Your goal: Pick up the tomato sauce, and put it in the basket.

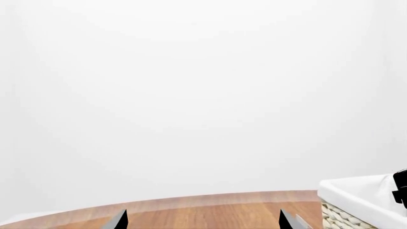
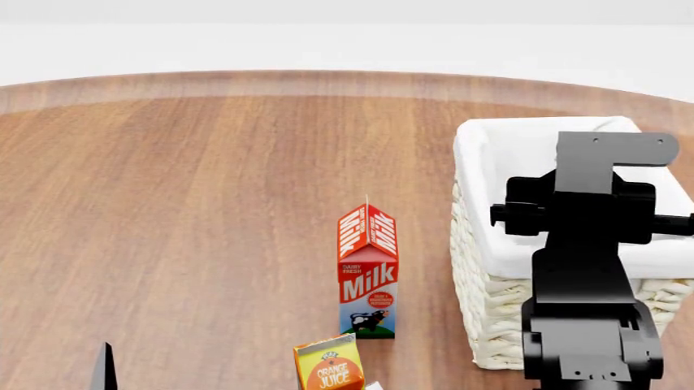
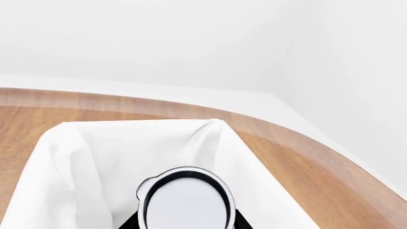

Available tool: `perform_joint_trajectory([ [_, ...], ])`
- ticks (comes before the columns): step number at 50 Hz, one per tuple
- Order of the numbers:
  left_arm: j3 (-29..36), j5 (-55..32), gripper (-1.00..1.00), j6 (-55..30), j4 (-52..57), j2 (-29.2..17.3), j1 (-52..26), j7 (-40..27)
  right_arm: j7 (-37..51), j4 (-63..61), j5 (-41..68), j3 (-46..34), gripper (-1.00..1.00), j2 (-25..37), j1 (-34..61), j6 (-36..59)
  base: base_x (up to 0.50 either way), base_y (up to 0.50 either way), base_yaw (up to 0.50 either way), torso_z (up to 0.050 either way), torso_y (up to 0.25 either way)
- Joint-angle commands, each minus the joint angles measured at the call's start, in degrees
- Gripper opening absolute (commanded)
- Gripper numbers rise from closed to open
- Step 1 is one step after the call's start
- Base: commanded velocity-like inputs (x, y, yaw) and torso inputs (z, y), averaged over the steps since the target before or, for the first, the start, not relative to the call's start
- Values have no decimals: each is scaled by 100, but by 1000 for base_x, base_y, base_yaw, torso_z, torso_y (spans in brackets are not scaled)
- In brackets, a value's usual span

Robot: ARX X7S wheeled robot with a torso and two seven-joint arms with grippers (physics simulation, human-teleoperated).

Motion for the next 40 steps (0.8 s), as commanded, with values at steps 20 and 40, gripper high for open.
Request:
perform_joint_trajectory([
  [20, 85, -14, 100, 2, -27, -54, -29, -60, -238, -72, 58, 414, 100, -22, 413, -1156, 0, 0, 0, 0, 0],
  [40, 147, -6, 100, -9, -16, -87, -46, -101, -565, -8165, 840, 455, 100, 408, -2679, 1307, 0, 0, 0, 0, 0],
])
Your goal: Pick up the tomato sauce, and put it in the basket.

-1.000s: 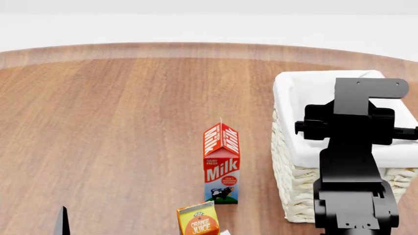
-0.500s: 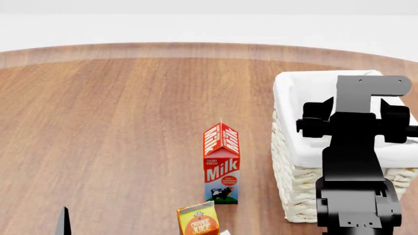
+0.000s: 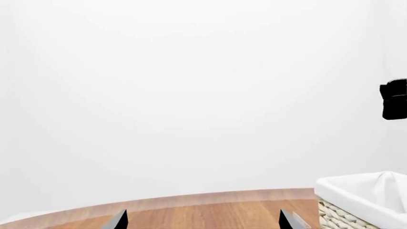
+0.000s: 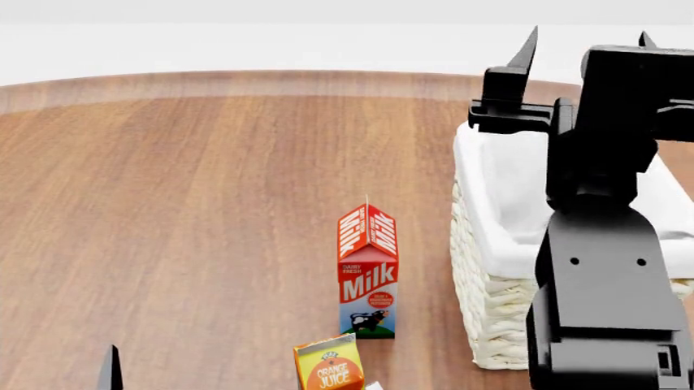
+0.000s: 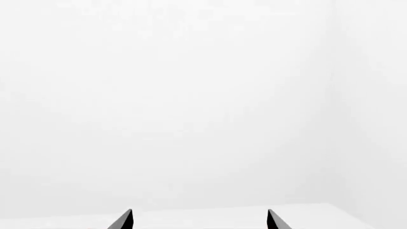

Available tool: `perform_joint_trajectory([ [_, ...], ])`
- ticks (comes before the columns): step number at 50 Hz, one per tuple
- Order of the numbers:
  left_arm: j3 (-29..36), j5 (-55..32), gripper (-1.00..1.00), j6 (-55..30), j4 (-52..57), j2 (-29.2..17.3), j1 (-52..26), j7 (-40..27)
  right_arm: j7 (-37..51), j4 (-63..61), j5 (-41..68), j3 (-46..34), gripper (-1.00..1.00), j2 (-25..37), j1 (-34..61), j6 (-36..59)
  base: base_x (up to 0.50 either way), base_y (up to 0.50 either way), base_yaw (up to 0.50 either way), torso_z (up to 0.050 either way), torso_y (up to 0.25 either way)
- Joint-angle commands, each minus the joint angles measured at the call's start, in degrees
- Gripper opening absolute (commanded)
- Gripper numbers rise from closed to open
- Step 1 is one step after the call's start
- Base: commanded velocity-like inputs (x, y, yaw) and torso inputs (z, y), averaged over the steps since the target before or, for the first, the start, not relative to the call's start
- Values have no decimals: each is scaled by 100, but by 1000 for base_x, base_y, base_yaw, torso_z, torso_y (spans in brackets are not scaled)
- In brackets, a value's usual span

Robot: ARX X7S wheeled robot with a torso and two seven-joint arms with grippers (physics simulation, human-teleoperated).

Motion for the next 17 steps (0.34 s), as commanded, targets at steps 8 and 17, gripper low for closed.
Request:
perform_joint_trajectory([
  [8, 59, 16, 100, -7, 16, -30, -11, -41, 69, -4844, 642, 289, 100, 333, -2476, 812, 0, 0, 0, 0, 0],
  [17, 89, 18, 100, -17, 35, -49, -14, -54, 262, -6118, 660, 555, 100, 339, -3832, 362, 0, 0, 0, 0, 0],
])
